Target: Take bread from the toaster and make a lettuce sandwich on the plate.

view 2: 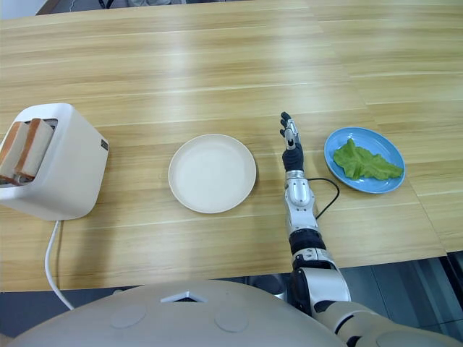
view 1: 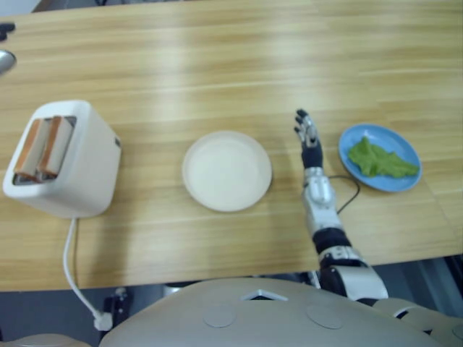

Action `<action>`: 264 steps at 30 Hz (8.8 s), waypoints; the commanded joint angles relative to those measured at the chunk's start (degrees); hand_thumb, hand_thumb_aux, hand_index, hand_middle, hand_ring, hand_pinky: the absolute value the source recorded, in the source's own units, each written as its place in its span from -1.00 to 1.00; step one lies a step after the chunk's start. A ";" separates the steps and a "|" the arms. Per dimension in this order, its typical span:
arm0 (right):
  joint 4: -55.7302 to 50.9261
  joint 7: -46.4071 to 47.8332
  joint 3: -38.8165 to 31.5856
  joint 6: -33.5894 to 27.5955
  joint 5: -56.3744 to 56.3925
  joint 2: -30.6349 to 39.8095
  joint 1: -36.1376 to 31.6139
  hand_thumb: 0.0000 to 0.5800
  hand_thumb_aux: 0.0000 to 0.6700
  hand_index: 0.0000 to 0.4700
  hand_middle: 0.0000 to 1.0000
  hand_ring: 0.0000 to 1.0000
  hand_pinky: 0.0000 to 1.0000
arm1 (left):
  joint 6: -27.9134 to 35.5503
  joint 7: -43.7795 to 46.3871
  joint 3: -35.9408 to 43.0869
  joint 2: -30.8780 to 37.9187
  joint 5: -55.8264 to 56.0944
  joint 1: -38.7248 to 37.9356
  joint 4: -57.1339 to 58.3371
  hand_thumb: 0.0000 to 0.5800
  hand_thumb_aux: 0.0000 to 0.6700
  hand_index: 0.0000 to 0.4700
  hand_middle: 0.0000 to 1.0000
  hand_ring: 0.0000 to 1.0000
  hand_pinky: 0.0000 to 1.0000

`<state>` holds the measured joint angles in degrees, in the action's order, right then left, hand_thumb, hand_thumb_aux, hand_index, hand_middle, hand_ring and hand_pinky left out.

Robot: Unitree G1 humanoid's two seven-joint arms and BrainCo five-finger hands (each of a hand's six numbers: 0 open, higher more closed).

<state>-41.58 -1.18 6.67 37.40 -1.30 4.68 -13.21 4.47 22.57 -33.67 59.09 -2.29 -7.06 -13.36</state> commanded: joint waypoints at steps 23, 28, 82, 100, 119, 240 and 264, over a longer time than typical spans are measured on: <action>6.91 -0.20 0.88 -3.66 1.10 0.10 5.67 -1.00 -1.00 -1.00 -1.00 -1.00 -1.00 | -5.57 4.60 7.70 8.28 -18.16 -5.85 24.55 -1.00 -1.00 -1.00 -1.00 -1.00 -1.00; 7.30 0.02 0.90 -4.03 1.17 0.21 5.77 -1.00 -1.00 -1.00 -1.00 -1.00 -1.00 | -5.40 5.32 8.38 7.81 -18.47 -7.31 23.63 -1.00 -1.00 -1.00 -1.00 -1.00 -1.00; 5.76 1.48 0.38 -7.59 3.58 -0.54 7.06 -1.00 -1.00 -1.00 -1.00 -1.00 -1.00 | -2.31 3.26 5.05 7.48 -36.24 -15.72 10.80 -1.00 -1.00 -1.00 -1.00 -1.00 -1.00; 6.68 1.71 0.38 -8.06 3.90 -0.30 7.66 -1.00 -1.00 -1.00 -1.00 -1.00 -1.00 | -4.13 3.11 5.80 7.13 -35.79 -14.97 11.38 0.56 0.06 0.04 -1.00 -1.00 -1.00; 6.38 1.44 0.12 -8.53 3.59 -0.44 7.80 -1.00 -1.00 -1.00 -1.00 -1.00 -1.00 | -7.23 -0.48 3.86 4.31 -30.37 -7.97 7.82 1.00 1.00 0.96 1.00 1.00 1.00; -7.89 -25.90 -17.99 -17.05 -52.25 49.90 -0.64 -1.00 -1.00 -1.00 -1.00 -1.00 -1.00 | -16.45 -14.31 42.43 -49.21 -4.71 4.00 6.11 -1.00 -1.00 -1.00 -1.00 -1.00 -1.00; -21.11 -24.80 -27.66 -17.78 -49.10 47.75 -5.63 -1.00 -1.00 -1.00 -1.00 -1.00 -1.00 | -15.18 -13.84 42.59 -48.83 -5.43 2.13 4.80 -1.00 -1.00 -1.00 -1.00 -1.00 -1.00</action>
<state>-61.58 -26.92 -20.18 19.46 -51.17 53.06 -18.38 -11.60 8.30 8.76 9.79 -7.01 -4.66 -8.01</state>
